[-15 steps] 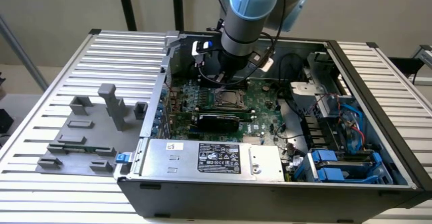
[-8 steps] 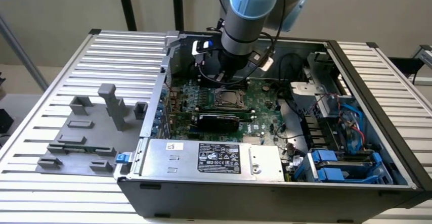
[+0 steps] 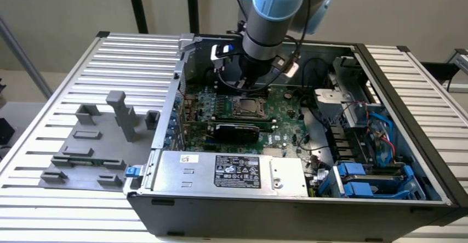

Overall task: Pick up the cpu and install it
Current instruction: 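Install the first cpu locking lever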

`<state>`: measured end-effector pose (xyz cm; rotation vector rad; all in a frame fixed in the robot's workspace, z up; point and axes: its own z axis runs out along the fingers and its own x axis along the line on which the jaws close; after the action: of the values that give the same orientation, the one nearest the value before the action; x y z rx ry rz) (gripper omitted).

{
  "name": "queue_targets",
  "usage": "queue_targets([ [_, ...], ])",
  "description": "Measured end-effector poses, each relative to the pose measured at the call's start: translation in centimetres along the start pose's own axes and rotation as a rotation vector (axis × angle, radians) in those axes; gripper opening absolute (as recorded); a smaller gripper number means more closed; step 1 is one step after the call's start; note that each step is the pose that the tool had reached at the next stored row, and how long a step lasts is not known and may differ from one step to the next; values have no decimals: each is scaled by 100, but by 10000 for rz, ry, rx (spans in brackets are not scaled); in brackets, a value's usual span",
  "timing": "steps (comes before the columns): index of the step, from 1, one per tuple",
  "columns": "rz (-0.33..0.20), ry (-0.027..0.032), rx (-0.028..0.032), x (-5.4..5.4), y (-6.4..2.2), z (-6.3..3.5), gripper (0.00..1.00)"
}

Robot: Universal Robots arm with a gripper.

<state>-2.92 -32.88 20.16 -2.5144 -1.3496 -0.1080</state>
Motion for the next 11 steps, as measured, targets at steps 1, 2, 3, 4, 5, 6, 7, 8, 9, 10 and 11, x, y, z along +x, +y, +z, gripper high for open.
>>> queue_targets([
  [1, 1, -18, -13, 4, 7, 2, 11],
  [2, 3, -38, -25, 9, 14, 5, 11],
  [3, 5, -51, -34, 14, 21, 8, 11],
  [4, 5, -62, -41, 19, 28, 11, 11],
  [5, 6, -72, -47, 26, 35, 13, 11],
  [6, 6, -79, -52, 32, 38, 14, 11],
  [7, 8, -82, -54, 33, 37, 15, 11],
  [8, 7, -82, -54, 34, 37, 15, 11],
  [9, 6, -81, -55, 34, 37, 15, 11],
  [10, 7, -81, -56, 34, 34, 14, 11],
  [11, 7, -79, -54, 32, 31, 14, 11],
])
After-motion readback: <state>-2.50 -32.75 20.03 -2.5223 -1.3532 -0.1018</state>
